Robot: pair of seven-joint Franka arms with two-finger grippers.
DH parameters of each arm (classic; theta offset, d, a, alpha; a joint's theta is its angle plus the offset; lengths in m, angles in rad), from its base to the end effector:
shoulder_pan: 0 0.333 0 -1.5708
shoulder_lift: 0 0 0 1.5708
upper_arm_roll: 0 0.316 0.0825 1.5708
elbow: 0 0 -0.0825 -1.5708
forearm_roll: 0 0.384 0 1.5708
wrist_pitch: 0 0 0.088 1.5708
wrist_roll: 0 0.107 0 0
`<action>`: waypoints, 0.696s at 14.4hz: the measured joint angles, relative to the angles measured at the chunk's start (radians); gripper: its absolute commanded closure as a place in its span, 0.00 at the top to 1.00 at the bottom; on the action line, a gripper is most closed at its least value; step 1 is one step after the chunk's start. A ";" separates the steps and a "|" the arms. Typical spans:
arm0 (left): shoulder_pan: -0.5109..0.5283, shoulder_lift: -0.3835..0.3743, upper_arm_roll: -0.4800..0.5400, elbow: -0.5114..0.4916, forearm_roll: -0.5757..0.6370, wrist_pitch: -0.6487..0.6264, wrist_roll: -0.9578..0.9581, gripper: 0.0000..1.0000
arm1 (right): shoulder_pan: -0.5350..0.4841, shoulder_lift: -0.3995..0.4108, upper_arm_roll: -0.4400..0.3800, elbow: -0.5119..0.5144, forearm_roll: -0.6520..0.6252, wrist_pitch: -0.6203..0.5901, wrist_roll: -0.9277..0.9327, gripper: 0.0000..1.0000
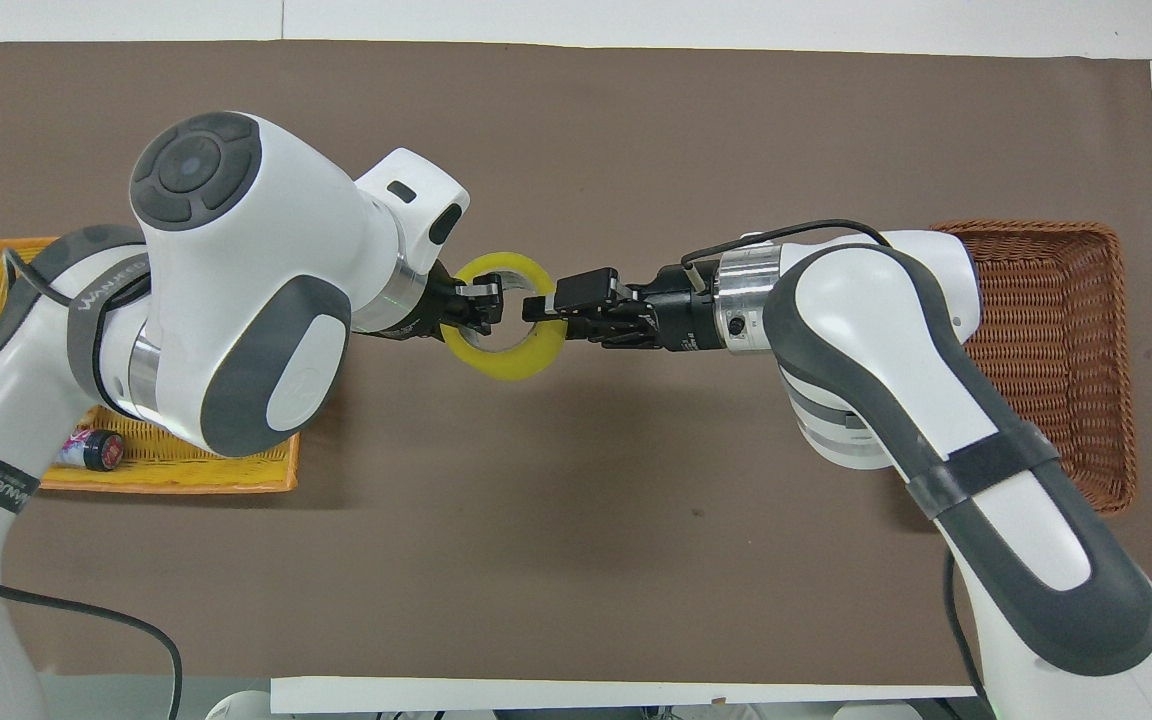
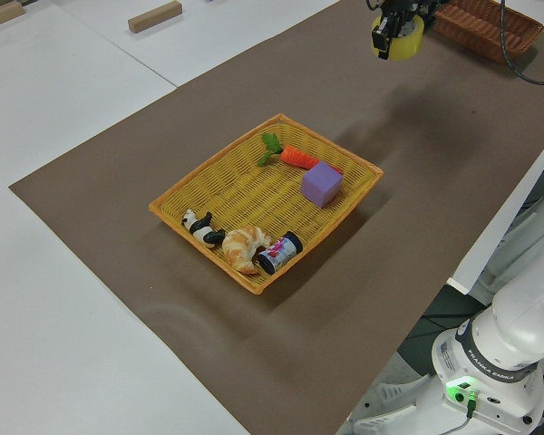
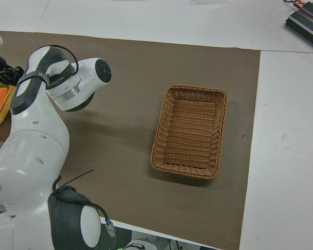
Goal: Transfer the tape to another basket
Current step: 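Grasp the tape rim with the right gripper beside the left gripper, then open the left gripper and withdraw it while the right gripper holds the tape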
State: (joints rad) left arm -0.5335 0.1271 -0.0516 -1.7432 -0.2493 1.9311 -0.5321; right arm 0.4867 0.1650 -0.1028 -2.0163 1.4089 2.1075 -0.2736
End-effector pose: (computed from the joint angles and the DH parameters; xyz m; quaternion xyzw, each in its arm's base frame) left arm 0.4983 -0.3489 0.5023 0.9921 0.0143 -0.0385 0.1185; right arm 0.5360 0.2686 0.3974 -0.8385 0.0847 0.0548 0.5355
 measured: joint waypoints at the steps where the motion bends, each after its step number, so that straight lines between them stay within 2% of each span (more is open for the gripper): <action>1: 0.002 -0.019 0.008 0.010 0.000 -0.005 -0.004 1.00 | 0.000 0.003 0.000 0.000 0.000 0.000 -0.008 0.00; 4: 0.054 -0.094 0.074 0.072 0.001 -0.110 -0.001 1.00 | -0.003 0.004 0.000 -0.001 0.000 -0.007 -0.029 0.00; 7: 0.215 -0.126 0.131 0.100 0.028 -0.220 0.146 1.00 | -0.020 0.004 -0.001 -0.002 -0.001 -0.035 -0.052 0.00; 10: 0.378 -0.125 0.151 0.100 0.234 -0.255 0.486 1.00 | -0.052 0.004 -0.002 -0.002 -0.030 -0.047 -0.063 0.00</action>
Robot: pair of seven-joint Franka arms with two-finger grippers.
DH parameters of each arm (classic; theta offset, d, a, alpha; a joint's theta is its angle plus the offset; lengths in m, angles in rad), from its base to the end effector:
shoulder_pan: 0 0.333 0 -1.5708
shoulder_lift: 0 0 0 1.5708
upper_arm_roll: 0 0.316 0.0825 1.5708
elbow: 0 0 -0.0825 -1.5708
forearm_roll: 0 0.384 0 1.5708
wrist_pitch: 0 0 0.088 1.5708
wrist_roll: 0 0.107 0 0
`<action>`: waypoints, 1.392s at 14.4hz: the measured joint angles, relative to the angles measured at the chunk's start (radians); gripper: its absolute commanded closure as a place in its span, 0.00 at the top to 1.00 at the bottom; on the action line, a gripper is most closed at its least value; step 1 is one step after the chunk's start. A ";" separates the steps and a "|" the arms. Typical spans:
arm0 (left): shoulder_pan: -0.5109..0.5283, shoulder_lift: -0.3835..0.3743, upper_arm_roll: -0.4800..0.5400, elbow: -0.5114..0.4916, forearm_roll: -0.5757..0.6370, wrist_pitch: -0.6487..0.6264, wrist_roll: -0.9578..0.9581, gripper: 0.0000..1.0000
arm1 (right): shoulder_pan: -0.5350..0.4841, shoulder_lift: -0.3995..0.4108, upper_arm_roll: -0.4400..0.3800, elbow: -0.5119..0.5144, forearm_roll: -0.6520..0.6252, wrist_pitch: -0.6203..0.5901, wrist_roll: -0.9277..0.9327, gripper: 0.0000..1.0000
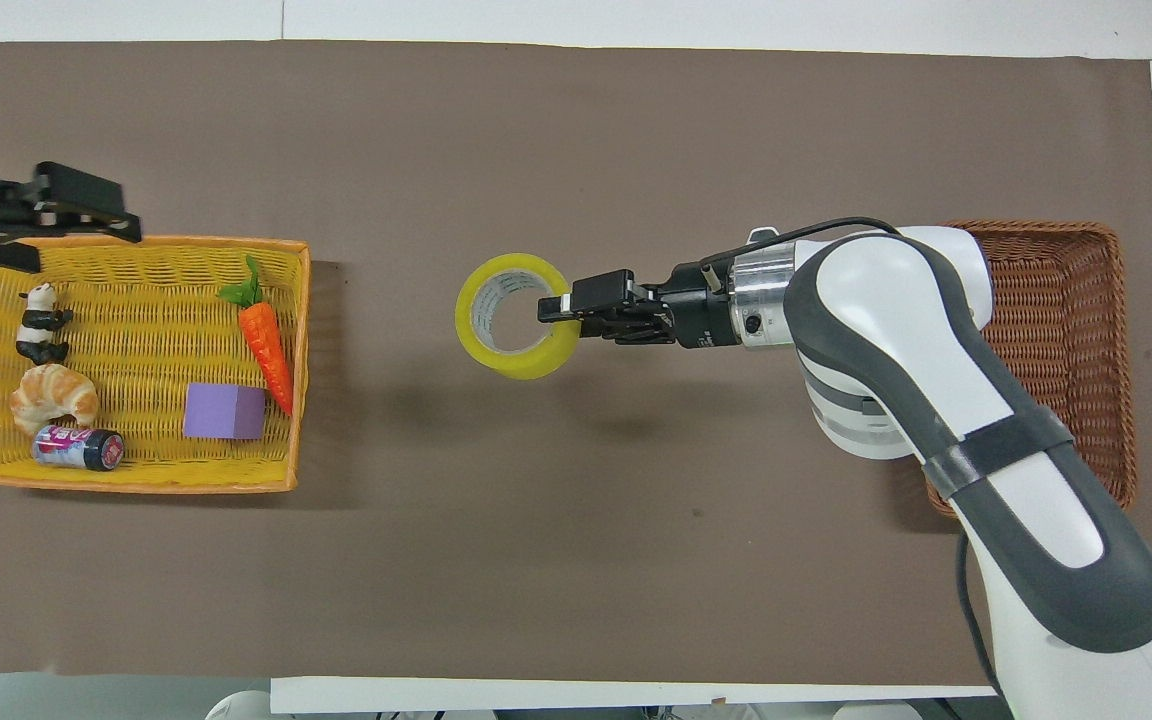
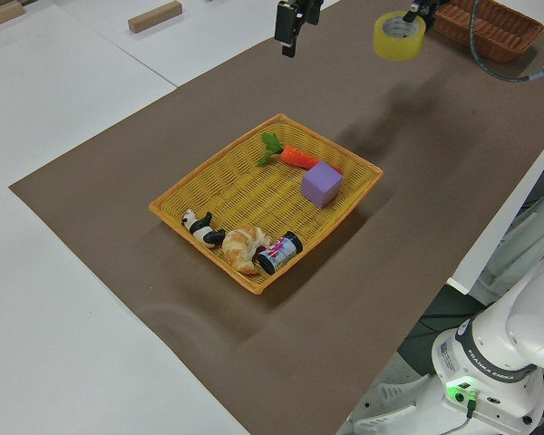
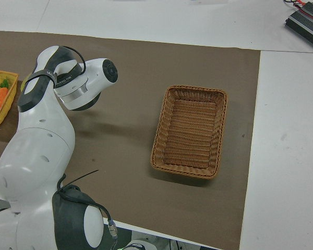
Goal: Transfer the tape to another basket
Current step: 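Open the left gripper and withdraw it while the right gripper holds the tape, then carry the tape with the right gripper and lower it into the wicker basket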
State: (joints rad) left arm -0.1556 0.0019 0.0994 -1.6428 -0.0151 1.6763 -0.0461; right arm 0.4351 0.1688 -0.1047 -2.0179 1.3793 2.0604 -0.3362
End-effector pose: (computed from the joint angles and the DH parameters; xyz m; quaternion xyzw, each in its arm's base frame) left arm 0.5625 -0.0332 0.5986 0.9998 -0.0044 0.0154 0.0082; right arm 0.5444 0.2438 0.3936 -0.8414 0.0618 0.0443 0.5350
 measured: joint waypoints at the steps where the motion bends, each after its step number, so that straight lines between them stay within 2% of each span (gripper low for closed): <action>1: 0.031 0.000 0.001 0.000 0.063 0.000 0.105 1.00 | -0.031 0.000 0.000 0.001 -0.039 -0.007 -0.001 0.00; 3: 0.099 0.000 0.001 0.000 0.112 0.000 0.202 1.00 | -0.133 -0.001 -0.003 0.010 -0.140 -0.070 -0.001 0.00; 6: 0.189 0.000 0.001 0.000 0.116 -0.001 0.251 1.00 | -0.350 -0.001 -0.011 0.033 -0.321 -0.231 -0.021 0.00; 12: 0.170 -0.002 -0.043 -0.006 0.109 -0.043 0.246 1.00 | -0.807 0.000 -0.017 0.075 -0.662 -0.477 -0.367 0.00; 15: 0.125 -0.003 -0.048 0.004 0.044 -0.082 0.111 1.00 | -0.918 0.059 -0.017 0.106 -0.722 -0.522 -0.520 0.00; 20: 0.066 0.006 -0.070 0.092 0.002 -0.197 0.039 1.00 | -0.935 0.182 -0.010 0.166 -0.751 -0.525 -0.574 0.00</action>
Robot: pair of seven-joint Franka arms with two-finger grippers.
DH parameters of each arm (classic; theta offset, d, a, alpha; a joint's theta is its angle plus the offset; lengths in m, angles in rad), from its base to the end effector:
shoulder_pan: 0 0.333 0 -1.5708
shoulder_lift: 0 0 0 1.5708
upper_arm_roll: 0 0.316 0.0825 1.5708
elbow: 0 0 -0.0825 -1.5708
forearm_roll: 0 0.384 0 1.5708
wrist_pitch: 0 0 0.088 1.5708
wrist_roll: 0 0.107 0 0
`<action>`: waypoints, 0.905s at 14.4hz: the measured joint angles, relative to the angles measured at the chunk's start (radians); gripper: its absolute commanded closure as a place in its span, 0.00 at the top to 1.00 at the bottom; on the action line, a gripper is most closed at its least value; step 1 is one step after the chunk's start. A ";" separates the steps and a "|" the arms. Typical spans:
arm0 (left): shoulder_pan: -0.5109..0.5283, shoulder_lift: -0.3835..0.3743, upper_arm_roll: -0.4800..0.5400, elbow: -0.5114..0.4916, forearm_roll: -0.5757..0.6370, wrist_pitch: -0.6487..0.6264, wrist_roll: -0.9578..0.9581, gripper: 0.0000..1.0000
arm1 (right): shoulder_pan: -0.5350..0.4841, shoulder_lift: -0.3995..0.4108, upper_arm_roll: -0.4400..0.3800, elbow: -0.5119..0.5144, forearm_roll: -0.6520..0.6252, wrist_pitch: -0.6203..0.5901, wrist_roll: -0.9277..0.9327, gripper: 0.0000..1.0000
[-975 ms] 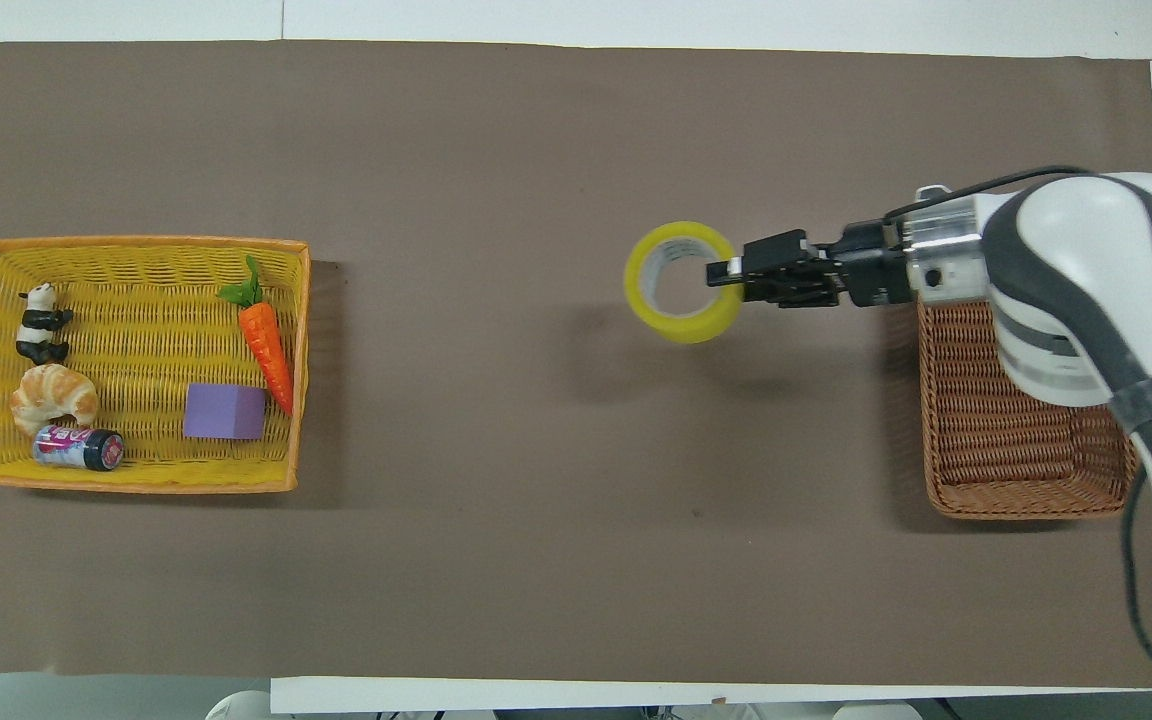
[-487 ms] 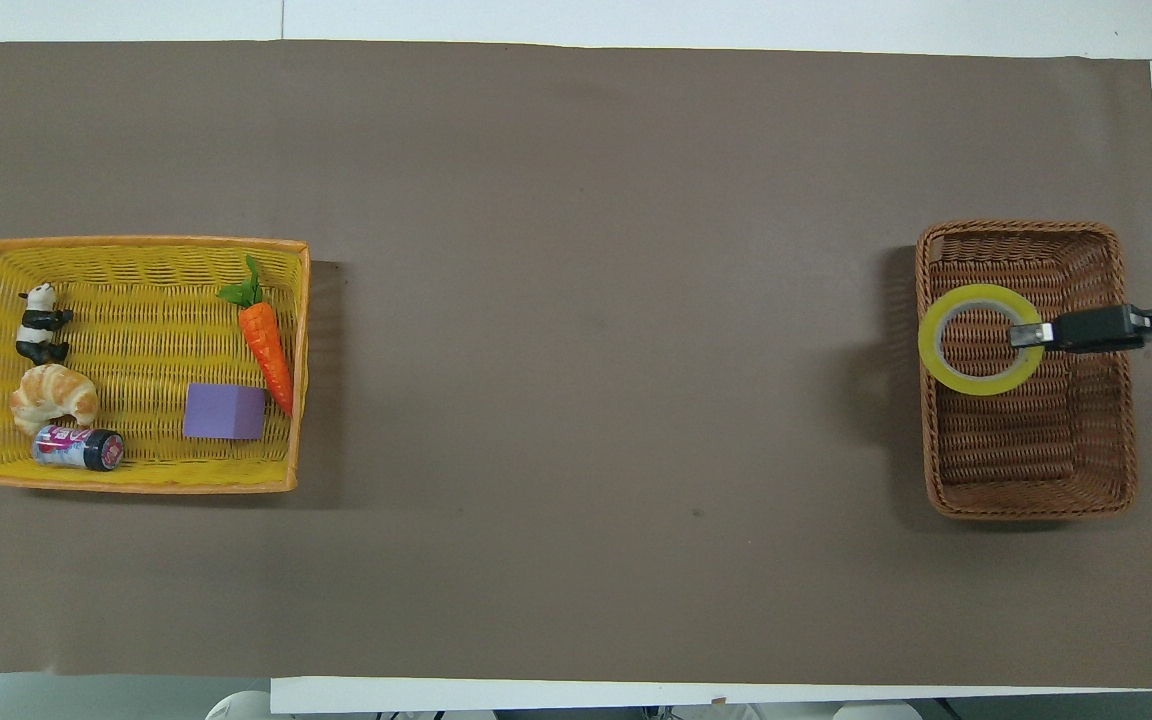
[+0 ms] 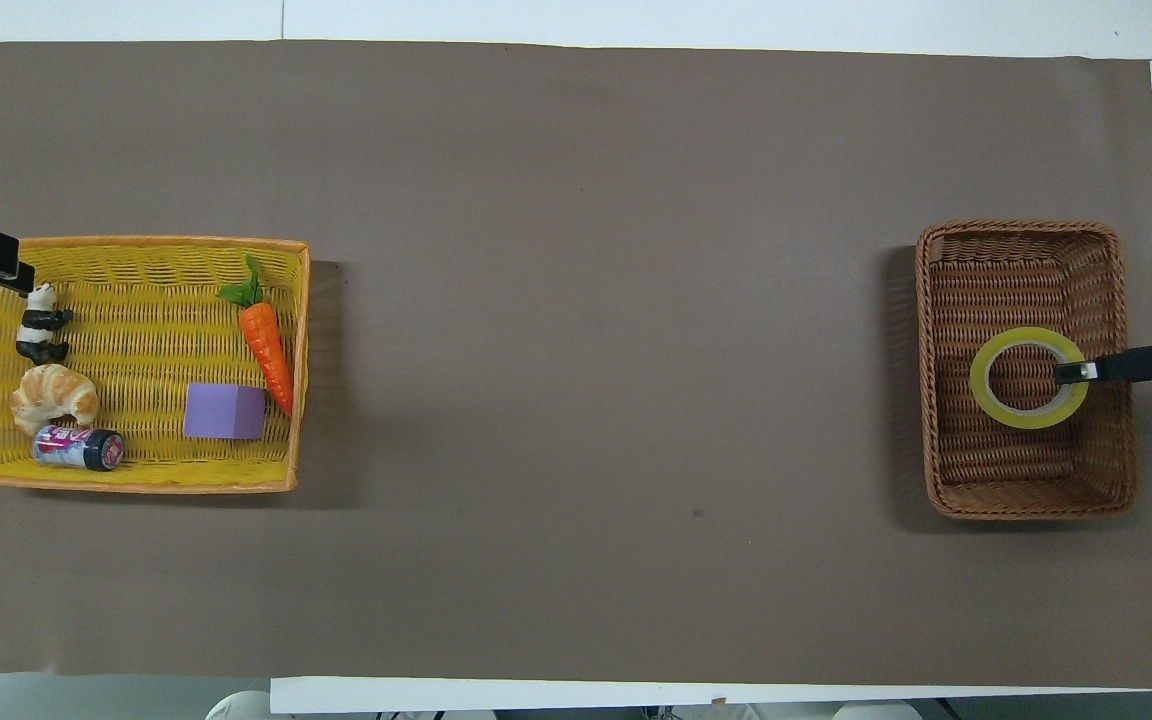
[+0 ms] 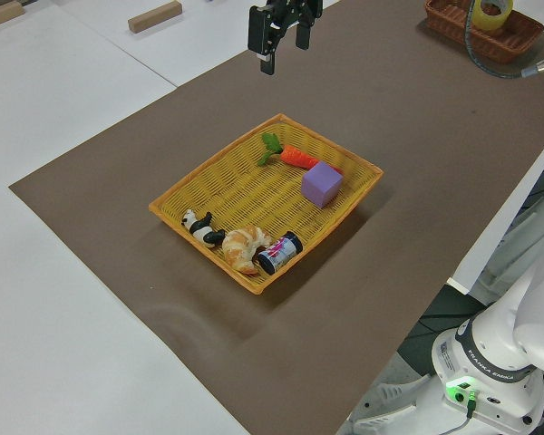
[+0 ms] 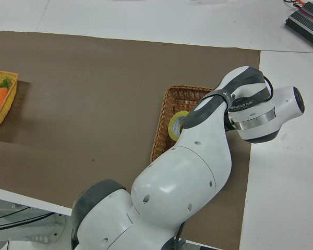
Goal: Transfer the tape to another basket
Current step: 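Carry the tape with the right gripper and lower it into the wicker basket, then open the right gripper to release the tape in the wicker basket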
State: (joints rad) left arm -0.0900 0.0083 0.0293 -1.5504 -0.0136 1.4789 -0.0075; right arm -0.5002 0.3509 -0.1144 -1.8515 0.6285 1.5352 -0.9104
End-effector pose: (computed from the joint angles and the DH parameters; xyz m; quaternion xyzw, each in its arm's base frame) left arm 0.5462 -0.0348 0.6218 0.9988 -0.0269 -0.0401 0.0053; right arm 0.4965 -0.2671 0.3184 -0.9088 -0.0410 0.0327 0.4140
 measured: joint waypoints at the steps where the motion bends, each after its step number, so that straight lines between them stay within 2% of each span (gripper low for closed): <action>1: 0.005 0.004 -0.009 0.009 0.000 -0.006 0.000 1.00 | 0.001 0.014 0.002 -0.002 0.000 0.005 -0.012 0.00; 3: 0.013 0.013 -0.021 0.026 0.000 -0.016 0.000 1.00 | 0.001 0.027 0.004 -0.008 -0.001 0.023 -0.039 0.04; 4: 0.017 0.018 -0.025 0.038 0.000 -0.022 0.000 1.00 | 0.001 0.028 0.004 -0.009 -0.002 0.027 -0.054 0.40; 5: 0.019 0.023 -0.026 0.046 0.002 -0.027 0.000 1.00 | 0.002 0.027 0.005 -0.008 -0.006 0.027 -0.068 0.92; 6: 0.020 0.026 -0.026 0.051 0.005 -0.033 0.000 1.00 | 0.008 0.026 0.005 -0.004 -0.016 0.029 -0.080 1.00; 11: 0.020 0.029 -0.032 0.043 0.010 -0.038 0.000 1.00 | 0.050 0.012 0.010 0.007 -0.056 0.089 -0.121 1.00; 13: 0.020 0.029 -0.034 0.027 0.010 -0.037 0.000 1.00 | 0.095 -0.029 0.012 0.020 -0.141 0.149 -0.125 1.00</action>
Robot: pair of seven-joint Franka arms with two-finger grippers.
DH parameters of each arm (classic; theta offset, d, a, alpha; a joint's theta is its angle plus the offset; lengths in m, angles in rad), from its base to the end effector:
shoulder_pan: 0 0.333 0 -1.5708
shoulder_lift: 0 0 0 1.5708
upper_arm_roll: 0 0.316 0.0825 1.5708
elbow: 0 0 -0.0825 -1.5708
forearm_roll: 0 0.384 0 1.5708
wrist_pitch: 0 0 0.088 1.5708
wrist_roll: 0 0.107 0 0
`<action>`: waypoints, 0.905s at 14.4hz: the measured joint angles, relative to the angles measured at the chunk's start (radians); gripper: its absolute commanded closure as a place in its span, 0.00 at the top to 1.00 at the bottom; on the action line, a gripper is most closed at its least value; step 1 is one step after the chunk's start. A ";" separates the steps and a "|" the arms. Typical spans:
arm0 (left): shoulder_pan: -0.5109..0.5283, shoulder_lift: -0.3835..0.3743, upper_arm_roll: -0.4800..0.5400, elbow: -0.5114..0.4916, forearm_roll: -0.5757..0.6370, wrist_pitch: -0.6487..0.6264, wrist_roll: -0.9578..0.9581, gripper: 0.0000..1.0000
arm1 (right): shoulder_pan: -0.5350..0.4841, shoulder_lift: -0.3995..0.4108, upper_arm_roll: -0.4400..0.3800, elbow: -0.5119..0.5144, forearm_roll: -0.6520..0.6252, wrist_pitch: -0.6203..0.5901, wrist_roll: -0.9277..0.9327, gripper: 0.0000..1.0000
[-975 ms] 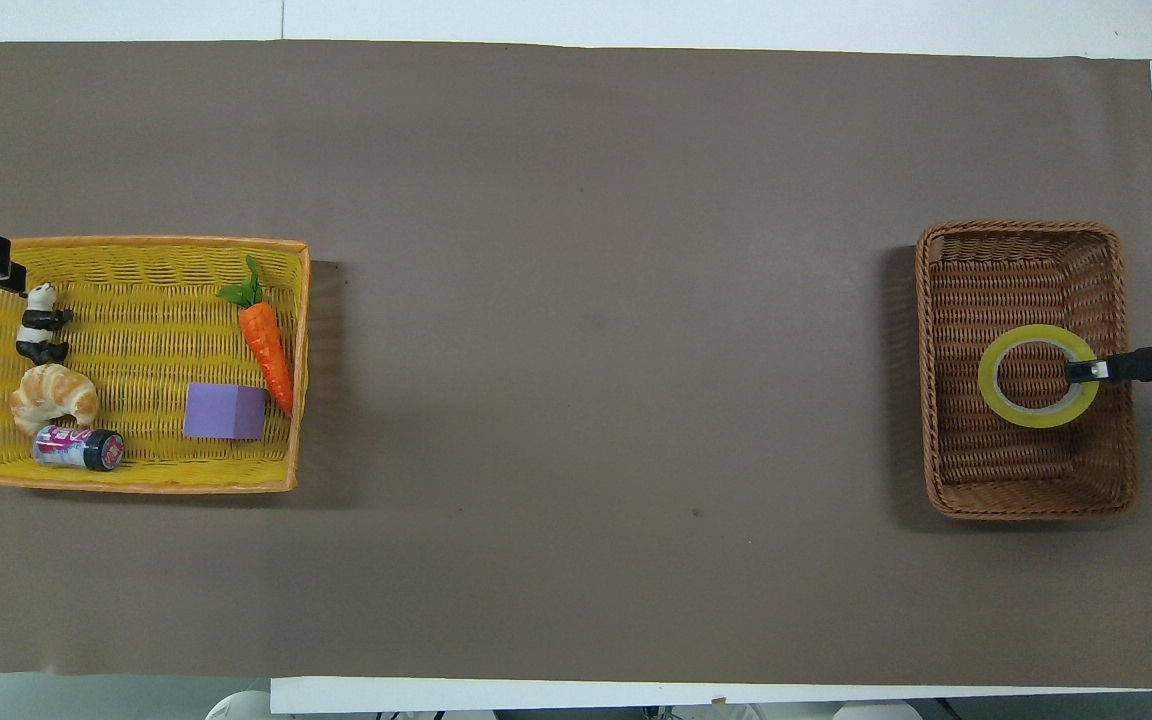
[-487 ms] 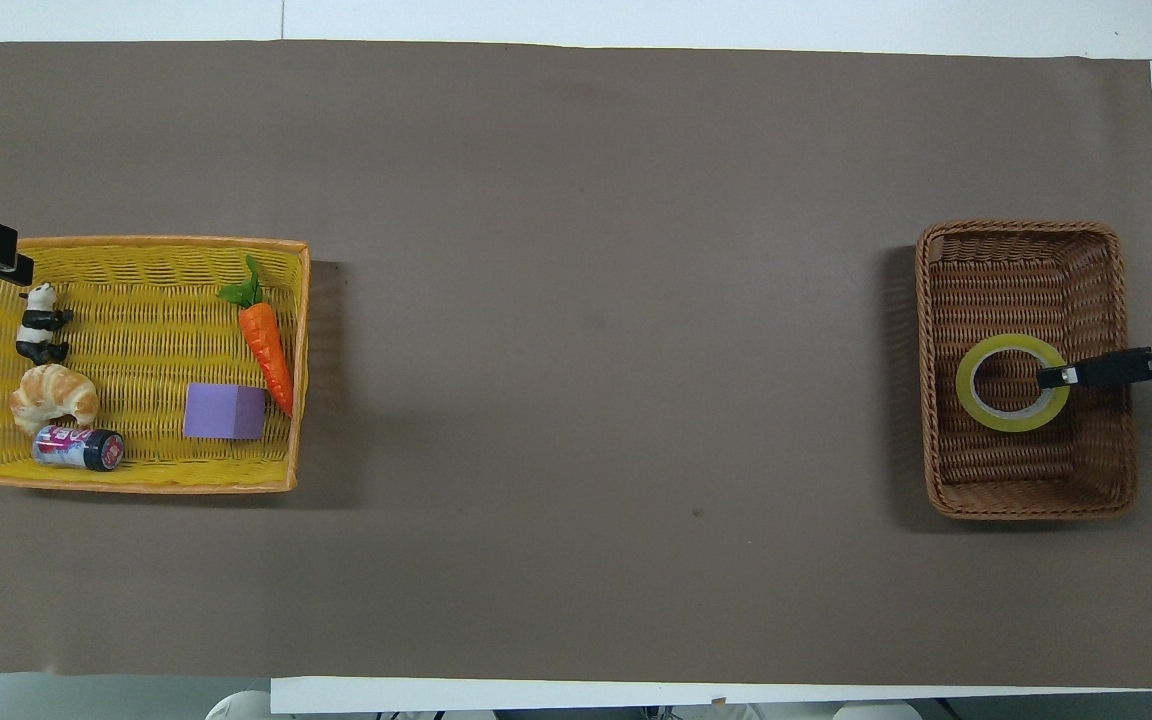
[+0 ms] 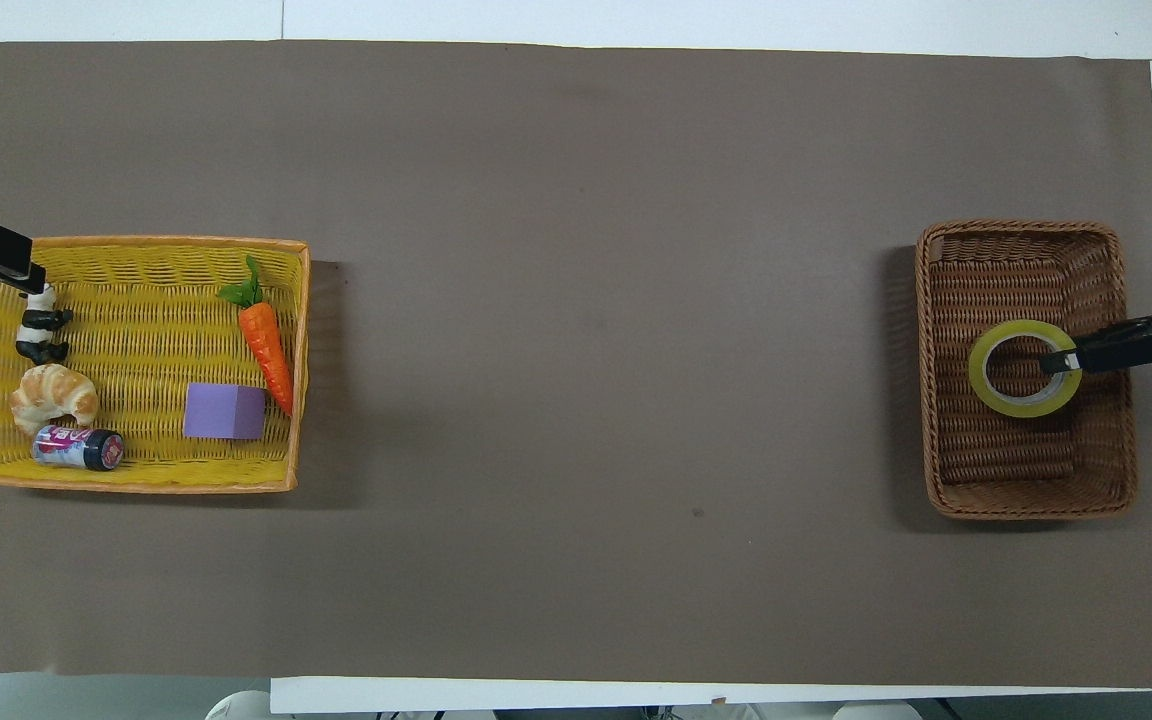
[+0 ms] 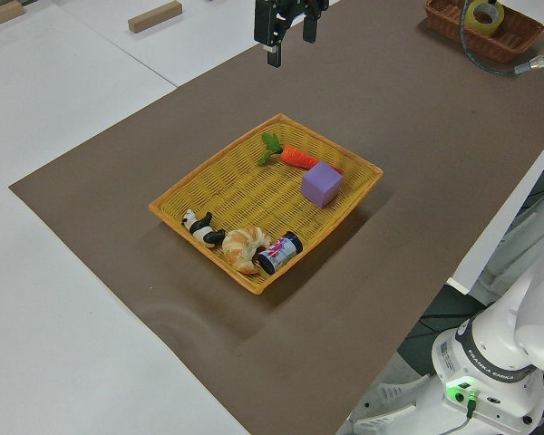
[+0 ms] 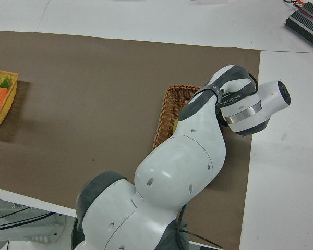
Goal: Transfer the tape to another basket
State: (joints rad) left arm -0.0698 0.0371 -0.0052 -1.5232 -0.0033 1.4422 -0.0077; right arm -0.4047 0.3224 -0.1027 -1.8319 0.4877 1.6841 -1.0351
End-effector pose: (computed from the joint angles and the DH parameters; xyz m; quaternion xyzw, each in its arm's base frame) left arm 0.5505 -0.0417 0.6156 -0.9977 0.0337 0.0590 0.0007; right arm 0.5306 -0.2396 0.3374 -0.9366 -0.1666 0.0139 0.3078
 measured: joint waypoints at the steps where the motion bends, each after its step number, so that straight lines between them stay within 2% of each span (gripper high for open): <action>1: 0.001 0.000 0.000 -0.004 0.001 0.000 0.000 1.00 | 0.036 -0.036 0.001 0.007 -0.059 0.033 0.000 1.00; 4: 0.005 0.000 0.003 -0.004 0.002 0.000 0.000 1.00 | 0.169 -0.164 0.002 0.024 -0.217 0.066 0.090 1.00; 7: 0.008 0.000 0.003 -0.004 0.002 0.000 0.000 1.00 | 0.274 -0.263 0.006 0.036 -0.337 0.063 0.305 1.00; 10: 0.008 0.000 0.003 -0.004 0.002 0.000 0.000 1.00 | 0.321 -0.324 0.007 0.040 -0.378 -0.002 0.597 1.00; 13: 0.008 0.000 0.003 -0.004 0.002 0.000 0.000 1.00 | 0.360 -0.360 0.008 0.068 -0.445 -0.071 0.779 1.00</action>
State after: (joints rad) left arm -0.0614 0.0367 -0.0025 -1.5274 -0.0011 1.4423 -0.0077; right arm -0.0445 -0.0373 -0.0944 -1.7644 0.0427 1.6132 -0.2564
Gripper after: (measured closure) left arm 0.000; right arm 0.000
